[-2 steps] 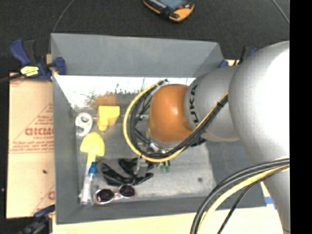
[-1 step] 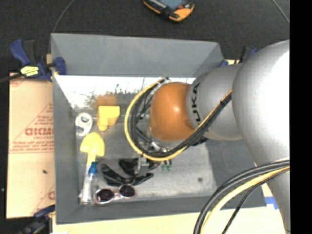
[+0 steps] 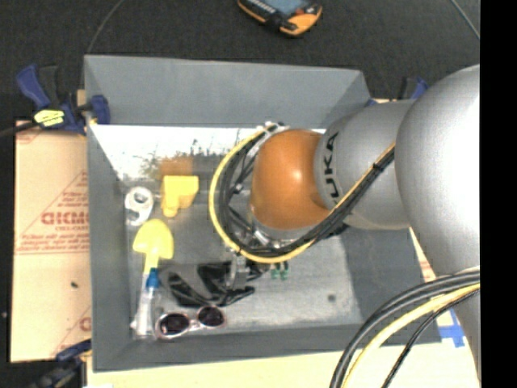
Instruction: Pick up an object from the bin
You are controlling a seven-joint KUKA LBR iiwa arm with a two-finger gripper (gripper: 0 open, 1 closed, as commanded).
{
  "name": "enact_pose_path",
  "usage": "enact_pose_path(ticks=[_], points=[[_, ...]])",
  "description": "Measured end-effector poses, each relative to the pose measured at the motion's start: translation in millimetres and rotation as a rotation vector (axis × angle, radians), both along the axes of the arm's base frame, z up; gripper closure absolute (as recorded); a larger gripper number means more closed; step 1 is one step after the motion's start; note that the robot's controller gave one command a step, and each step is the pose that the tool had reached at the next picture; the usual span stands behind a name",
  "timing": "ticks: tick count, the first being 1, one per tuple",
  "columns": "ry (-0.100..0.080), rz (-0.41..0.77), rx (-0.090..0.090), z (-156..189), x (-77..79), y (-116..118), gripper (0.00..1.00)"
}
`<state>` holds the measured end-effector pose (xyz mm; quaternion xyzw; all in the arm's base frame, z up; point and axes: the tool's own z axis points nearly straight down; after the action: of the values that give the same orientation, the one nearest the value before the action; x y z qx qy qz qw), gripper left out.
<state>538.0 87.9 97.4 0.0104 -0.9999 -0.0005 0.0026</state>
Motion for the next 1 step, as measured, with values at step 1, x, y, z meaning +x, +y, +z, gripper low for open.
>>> enact_pose_path(ticks=[1], points=[[-0.004, -0.001, 0.001, 29.4, 1.2, 0.1, 1.0]])
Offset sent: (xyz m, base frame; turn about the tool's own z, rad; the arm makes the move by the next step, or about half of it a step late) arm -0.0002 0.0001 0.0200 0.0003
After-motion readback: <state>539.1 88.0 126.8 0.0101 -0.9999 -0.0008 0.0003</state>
